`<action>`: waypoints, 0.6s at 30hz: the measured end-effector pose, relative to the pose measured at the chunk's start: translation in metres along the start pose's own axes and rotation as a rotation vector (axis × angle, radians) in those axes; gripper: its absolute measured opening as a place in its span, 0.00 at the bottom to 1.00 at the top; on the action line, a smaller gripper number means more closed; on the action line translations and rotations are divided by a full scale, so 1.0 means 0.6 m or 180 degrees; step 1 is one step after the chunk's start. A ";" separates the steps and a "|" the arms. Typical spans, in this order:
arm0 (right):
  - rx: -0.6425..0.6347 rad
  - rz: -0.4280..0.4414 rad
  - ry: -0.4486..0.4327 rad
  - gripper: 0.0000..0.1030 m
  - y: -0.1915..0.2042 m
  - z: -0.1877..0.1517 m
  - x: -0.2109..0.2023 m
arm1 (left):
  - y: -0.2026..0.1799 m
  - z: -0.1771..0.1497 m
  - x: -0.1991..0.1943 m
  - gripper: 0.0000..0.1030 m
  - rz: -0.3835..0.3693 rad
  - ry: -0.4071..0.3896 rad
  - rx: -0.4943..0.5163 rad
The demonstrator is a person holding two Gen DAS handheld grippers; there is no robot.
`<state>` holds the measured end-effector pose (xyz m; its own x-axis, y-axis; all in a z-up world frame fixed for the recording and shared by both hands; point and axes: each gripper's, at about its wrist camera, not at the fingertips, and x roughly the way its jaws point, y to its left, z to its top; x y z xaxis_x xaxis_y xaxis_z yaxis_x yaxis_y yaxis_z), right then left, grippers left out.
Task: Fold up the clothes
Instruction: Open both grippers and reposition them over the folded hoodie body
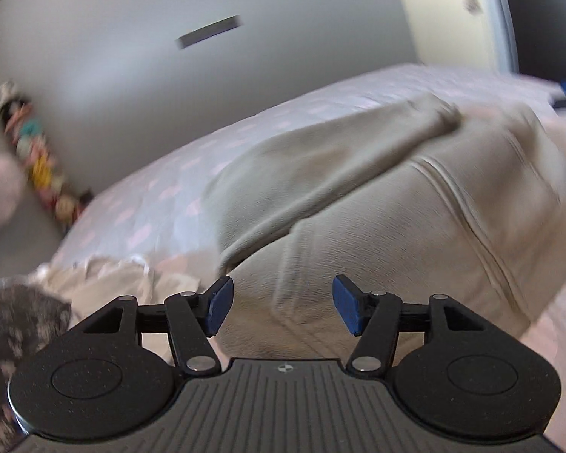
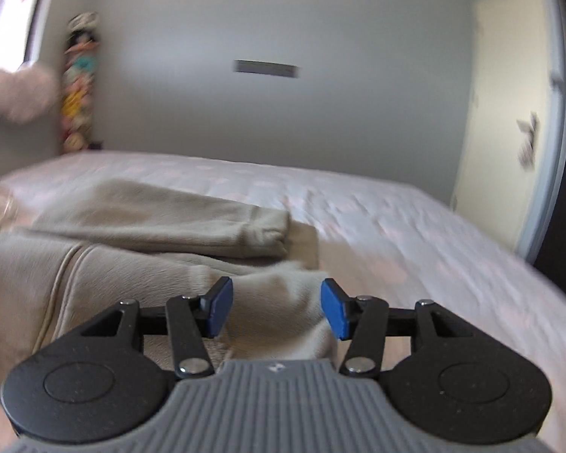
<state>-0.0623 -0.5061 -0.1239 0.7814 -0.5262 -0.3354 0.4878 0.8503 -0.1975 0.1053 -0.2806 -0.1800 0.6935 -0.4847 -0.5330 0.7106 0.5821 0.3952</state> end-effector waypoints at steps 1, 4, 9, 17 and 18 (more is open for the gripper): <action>-0.0264 0.0057 -0.0014 0.54 0.020 0.003 -0.002 | -0.016 -0.001 -0.004 0.55 0.0013 -0.0037 0.0185; -0.1011 0.0253 -0.0025 0.54 0.076 0.014 -0.007 | -0.062 -0.005 -0.015 0.55 0.0021 -0.0161 0.0669; -0.1684 0.0745 0.0086 0.55 0.136 0.036 -0.028 | -0.123 -0.021 -0.018 0.55 -0.0042 -0.0260 0.1337; -0.2576 0.1330 0.0453 0.61 0.209 -0.032 -0.049 | -0.181 -0.051 -0.004 0.56 -0.0242 -0.0136 0.1992; -0.2617 0.1377 0.0508 0.61 0.212 -0.041 -0.045 | -0.185 -0.055 -0.001 0.57 -0.0269 -0.0105 0.2047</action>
<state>-0.0312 -0.3837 -0.1626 0.7382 -0.2076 -0.6418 -0.3073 0.7434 -0.5940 0.0219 -0.3234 -0.2481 0.6279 -0.5376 -0.5628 0.6851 0.0387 0.7274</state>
